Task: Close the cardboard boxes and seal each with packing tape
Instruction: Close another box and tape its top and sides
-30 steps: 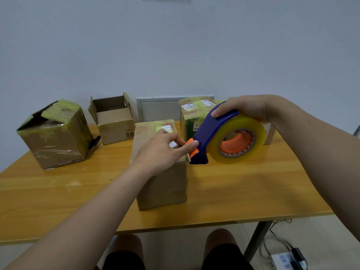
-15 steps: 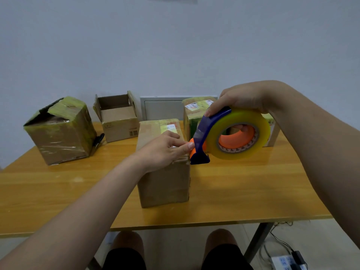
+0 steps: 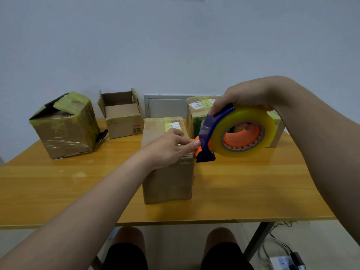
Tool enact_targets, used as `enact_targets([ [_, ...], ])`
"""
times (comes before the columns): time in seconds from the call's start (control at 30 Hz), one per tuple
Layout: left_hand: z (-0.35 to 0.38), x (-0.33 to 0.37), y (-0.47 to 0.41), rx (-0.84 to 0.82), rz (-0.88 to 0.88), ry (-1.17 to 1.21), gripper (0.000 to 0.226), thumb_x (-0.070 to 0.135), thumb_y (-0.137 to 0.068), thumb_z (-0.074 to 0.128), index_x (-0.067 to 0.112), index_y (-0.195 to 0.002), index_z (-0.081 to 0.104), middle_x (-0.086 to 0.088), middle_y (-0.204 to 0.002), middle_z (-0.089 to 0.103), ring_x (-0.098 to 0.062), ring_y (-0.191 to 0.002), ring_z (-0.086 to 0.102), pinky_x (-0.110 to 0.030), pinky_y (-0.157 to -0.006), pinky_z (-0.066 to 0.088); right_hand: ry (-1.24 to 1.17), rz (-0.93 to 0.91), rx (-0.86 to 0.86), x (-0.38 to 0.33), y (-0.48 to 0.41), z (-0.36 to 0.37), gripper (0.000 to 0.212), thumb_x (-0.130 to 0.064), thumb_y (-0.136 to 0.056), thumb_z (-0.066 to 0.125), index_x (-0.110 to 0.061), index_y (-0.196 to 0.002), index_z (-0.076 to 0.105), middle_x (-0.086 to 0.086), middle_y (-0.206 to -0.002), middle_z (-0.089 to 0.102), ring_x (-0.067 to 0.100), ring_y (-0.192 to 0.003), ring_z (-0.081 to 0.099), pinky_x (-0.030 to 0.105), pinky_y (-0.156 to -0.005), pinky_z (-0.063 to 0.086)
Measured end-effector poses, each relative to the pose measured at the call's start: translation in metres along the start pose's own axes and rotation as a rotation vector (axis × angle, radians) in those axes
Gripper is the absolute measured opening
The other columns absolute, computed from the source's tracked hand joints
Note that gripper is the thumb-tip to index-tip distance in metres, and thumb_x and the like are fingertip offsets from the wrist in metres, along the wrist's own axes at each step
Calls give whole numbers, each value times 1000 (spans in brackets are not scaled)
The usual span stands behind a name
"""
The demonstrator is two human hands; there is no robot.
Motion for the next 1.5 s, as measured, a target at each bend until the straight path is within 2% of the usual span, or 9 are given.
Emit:
enact_targets([
  [0.3, 4, 4, 2, 42, -14, -69, 73, 82, -86, 28, 42, -131, 69, 2, -154, 38, -18, -143, 32, -51, -112, 41, 31, 16, 10, -5, -1, -3, 52, -56, -80, 71, -20, -117, 67, 8, -99, 79, 33, -94, 75, 47, -89, 60],
  [0.47, 0, 2, 3, 6, -2, -42, 71, 82, -85, 32, 44, -133, 67, 4, -154, 36, -19, -142, 33, -52, -113, 41, 43, 8, 14, -9, 0, 2, 43, -54, -82, 71, -17, -105, 74, 9, -90, 79, 27, -77, 74, 40, -77, 59],
  [0.7, 2, -2, 2, 15, 17, -98, 72, 76, -97, 33, 46, -162, 21, 9, -164, 27, -21, -147, 32, -50, -118, 38, 288, 58, 8, -5, -23, 43, 39, -62, -82, 70, -24, -86, 76, 5, -89, 76, 27, -87, 74, 43, -83, 61],
  [0.87, 0, 6, 6, 60, 16, -87, 75, 71, -96, 45, 22, -153, 42, 3, -149, 47, -15, -129, 49, -39, -107, 49, 278, -6, 257, -12, -9, 18, 48, -66, -80, 68, -19, -90, 73, 7, -92, 73, 28, -86, 70, 48, -85, 59],
  [1.0, -14, 8, 7, 8, 22, -48, 62, 67, -96, 52, 23, -140, 52, 5, -133, 54, -10, -110, 53, -24, -84, 47, 83, -94, 616, -17, -9, 10, 55, -66, -80, 66, -13, -94, 69, 10, -91, 68, 24, -80, 62, 42, -67, 48],
  [1.17, -14, 22, 2, 141, 92, -442, 69, 82, -85, 51, 27, -125, 60, 10, -116, 52, -10, -94, 48, -19, -63, 35, -305, -174, 859, -23, -45, 45, 63, -68, -85, 62, -5, -81, 65, 6, -76, 62, 30, -76, 62, 42, -65, 46],
  [1.23, -5, 19, 4, 266, 159, -575, 67, 86, -88, 41, 29, -115, 61, 10, -108, 55, -10, -88, 49, -20, -61, 35, -453, -227, 907, -25, -56, 62, 64, -64, -87, 63, -2, -73, 66, 6, -66, 62, 29, -70, 62, 47, -68, 51],
  [1.33, 6, 8, 12, 404, 209, -762, 78, 89, -88, 25, 26, -116, 63, 2, -112, 64, -15, -92, 56, -28, -71, 49, -591, -318, 943, -29, -68, 84, 57, -54, -94, 65, -17, -53, 52, -10, -45, 49, 14, -52, 48, 34, -58, 40],
  [1.5, 18, 5, 20, 451, 267, -901, 89, 94, -80, 39, 20, -120, 66, -4, -112, 66, -20, -92, 59, -32, -67, 47, -760, -443, 973, -41, -80, 111, 48, -46, -99, 63, -22, -59, 53, -15, -48, 51, 6, -50, 46, 27, -58, 40],
])
Point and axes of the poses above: each hand's wrist, its own y-axis away from the middle knuckle, its own z-axis out of the palm, x = y × z, the point moved 1 cm from there along -y, towards the middle knuckle
